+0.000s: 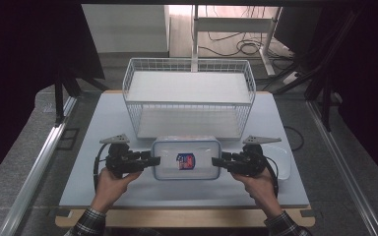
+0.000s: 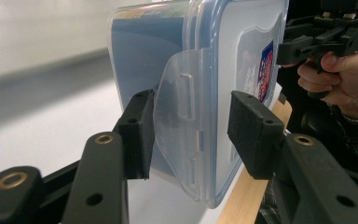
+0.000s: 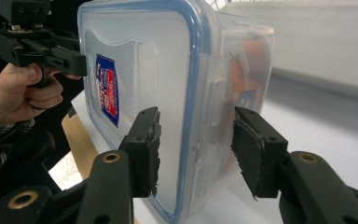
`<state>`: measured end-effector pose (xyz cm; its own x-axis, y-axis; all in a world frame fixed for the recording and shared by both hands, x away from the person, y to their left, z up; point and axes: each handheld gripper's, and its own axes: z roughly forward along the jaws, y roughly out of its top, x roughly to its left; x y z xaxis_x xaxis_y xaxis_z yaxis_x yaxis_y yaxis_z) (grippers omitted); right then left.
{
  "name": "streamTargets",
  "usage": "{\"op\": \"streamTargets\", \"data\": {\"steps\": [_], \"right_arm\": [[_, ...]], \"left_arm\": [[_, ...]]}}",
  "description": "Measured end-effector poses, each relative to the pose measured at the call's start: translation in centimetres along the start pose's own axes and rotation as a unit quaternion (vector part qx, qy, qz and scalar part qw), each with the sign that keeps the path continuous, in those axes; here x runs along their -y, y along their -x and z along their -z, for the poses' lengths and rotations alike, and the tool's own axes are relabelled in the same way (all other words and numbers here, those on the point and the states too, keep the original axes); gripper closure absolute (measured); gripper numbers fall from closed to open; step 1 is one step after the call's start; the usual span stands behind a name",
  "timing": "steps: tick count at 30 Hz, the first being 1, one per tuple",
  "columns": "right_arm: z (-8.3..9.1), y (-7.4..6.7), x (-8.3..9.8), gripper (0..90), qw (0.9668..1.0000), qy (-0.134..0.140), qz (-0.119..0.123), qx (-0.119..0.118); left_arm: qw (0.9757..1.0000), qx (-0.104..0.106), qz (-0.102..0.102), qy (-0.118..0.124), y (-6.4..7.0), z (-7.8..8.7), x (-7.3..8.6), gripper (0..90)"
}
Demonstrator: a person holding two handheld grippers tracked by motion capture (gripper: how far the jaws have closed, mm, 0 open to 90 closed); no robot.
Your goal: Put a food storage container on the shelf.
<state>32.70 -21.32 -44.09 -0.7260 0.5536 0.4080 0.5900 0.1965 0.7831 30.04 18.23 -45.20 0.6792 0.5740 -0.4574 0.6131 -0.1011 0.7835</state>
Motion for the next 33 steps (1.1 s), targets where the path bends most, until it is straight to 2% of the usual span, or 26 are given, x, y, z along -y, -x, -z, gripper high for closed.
{"op": "streamTargets", "data": {"steps": [7,19,33], "right_arm": [[0.6,-0.1,-2.2,52.3,0.9998,0.015,0.008,-0.002],[1.6,-0.6,-6.9,52.3,0.9991,0.032,0.029,0.003],[1.9,-0.4,-13.1,51.9,0.9973,0.049,0.053,0.013]], "left_arm": [[0.9998,-0.005,-0.017,0.012,0.5,0.8,-2.5,52.1],[0.9989,-0.009,-0.03,0.035,0.8,2.0,-6.9,52.2],[0.9976,-0.013,-0.043,0.052,-0.1,2.9,-12.2,52.1]]}}
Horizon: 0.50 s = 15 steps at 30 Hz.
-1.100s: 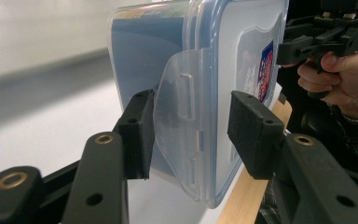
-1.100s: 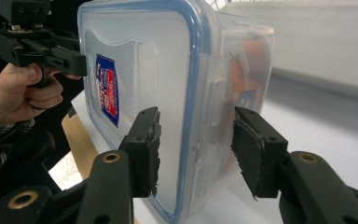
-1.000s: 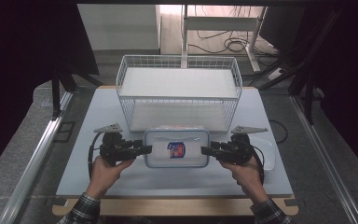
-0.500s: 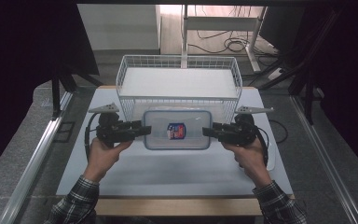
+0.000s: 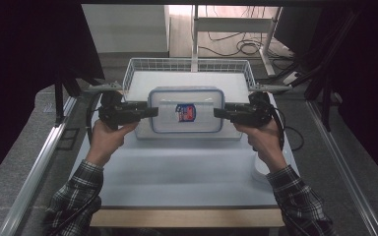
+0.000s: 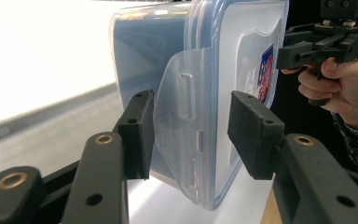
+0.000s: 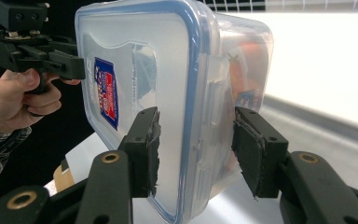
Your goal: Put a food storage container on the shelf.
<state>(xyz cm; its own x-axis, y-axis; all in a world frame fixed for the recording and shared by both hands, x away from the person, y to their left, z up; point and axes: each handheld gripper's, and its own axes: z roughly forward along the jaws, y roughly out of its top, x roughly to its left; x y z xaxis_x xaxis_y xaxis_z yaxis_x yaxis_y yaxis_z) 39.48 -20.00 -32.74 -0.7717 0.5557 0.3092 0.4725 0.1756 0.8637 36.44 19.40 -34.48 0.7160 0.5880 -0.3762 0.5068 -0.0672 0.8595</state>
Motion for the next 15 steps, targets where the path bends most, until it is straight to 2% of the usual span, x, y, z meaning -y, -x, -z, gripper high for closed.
{"op": "streamTargets", "data": {"steps": [10,15], "right_arm": [[-0.3,1.2,-2.8,51.8,0.9999,0.012,0.001,0.001],[-0.5,1.9,-4.1,51.6,0.9998,0.018,-0.006,0.002]], "left_arm": [[0.9999,-0.005,-0.004,0.008,-0.9,-0.4,-3.2,52.1],[0.9999,-0.007,-0.006,0.013,-1.5,-0.6,-4.7,52.0]]}}
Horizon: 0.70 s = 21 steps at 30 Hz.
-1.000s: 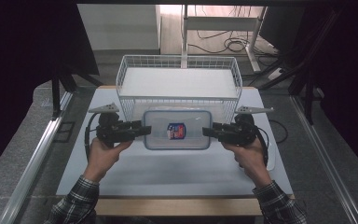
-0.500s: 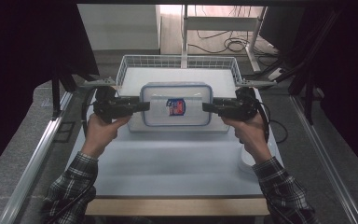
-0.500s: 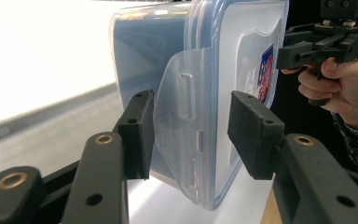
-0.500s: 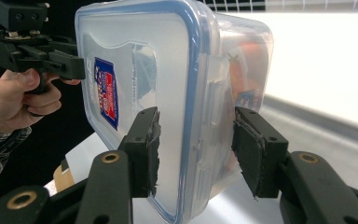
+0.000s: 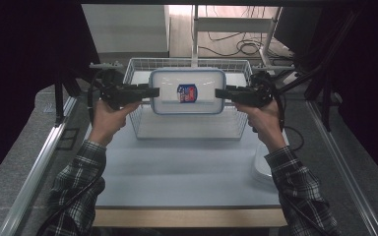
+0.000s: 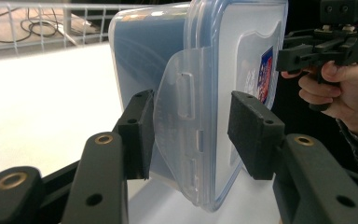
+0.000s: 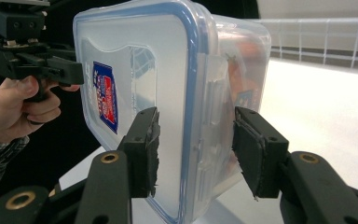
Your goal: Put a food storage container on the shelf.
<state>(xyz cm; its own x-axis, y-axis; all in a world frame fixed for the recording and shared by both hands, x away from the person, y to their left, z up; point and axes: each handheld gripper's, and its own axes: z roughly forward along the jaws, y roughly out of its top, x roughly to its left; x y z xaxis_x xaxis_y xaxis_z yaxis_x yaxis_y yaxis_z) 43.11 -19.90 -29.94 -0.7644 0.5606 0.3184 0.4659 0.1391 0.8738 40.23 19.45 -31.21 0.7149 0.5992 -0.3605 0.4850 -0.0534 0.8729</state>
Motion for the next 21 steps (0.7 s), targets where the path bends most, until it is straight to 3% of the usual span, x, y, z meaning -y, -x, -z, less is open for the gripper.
{"op": "streamTargets", "data": {"steps": [12,21], "right_arm": [[-1.6,2.3,-1.4,50.8,0.9998,0.001,-0.017,0.014],[-2.4,3.2,-1.7,49.9,0.9993,-0.001,-0.034,0.016]], "left_arm": [[0.9998,-0.008,0.016,-0.007,-2.5,-2.1,-1.1,51.0],[0.9996,-0.021,0.017,0.005,-3.0,-2.6,-1.4,48.9]]}}
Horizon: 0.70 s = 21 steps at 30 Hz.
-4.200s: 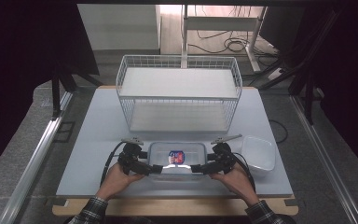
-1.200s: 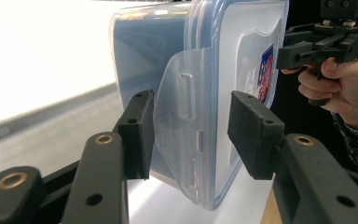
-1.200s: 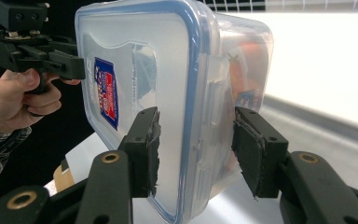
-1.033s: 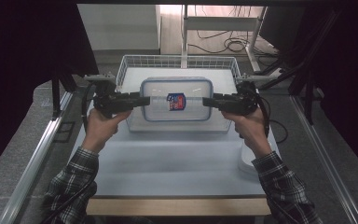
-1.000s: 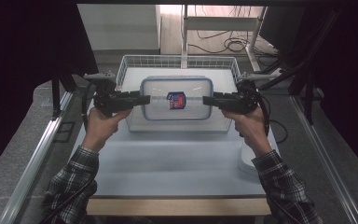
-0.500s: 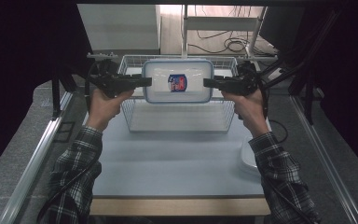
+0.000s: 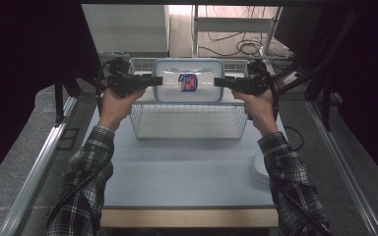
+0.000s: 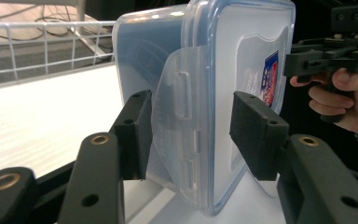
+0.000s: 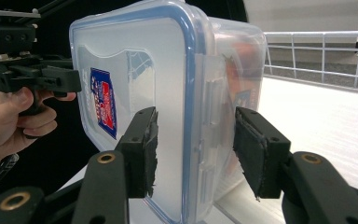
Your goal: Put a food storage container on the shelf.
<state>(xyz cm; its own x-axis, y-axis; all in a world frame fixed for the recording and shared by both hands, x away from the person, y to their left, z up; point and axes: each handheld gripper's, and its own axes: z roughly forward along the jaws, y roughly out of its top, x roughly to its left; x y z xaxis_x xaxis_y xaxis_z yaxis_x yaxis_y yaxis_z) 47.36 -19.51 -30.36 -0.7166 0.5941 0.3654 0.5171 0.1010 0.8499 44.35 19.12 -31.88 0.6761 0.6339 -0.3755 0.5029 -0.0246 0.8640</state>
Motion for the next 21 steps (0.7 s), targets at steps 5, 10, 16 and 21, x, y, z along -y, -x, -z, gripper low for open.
{"op": "streamTargets", "data": {"steps": [5,10,16,21], "right_arm": [[-0.1,-0.1,-0.1,49.4,1.0,0.0,0.001,0.008],[-0.3,-0.1,-0.3,48.5,0.9999,-0.001,-0.001,0.016],[-0.5,-0.2,-0.5,50.9,0.9994,-0.006,0.002,0.035],[-1.2,-0.4,-0.3,48.8,0.998,-0.022,0.008,0.059]], "left_arm": [[0.9999,-0.006,0.01,0.007,-0.1,-0.2,0.0,47.4],[0.9997,-0.019,0.011,0.006,0.0,-0.3,-0.2,47.2],[0.9995,-0.028,0.009,-0.004,0.1,-0.5,-0.5,46.9],[0.9994,-0.029,0.018,-0.006,-0.2,-0.8,-0.4,43.6]]}}
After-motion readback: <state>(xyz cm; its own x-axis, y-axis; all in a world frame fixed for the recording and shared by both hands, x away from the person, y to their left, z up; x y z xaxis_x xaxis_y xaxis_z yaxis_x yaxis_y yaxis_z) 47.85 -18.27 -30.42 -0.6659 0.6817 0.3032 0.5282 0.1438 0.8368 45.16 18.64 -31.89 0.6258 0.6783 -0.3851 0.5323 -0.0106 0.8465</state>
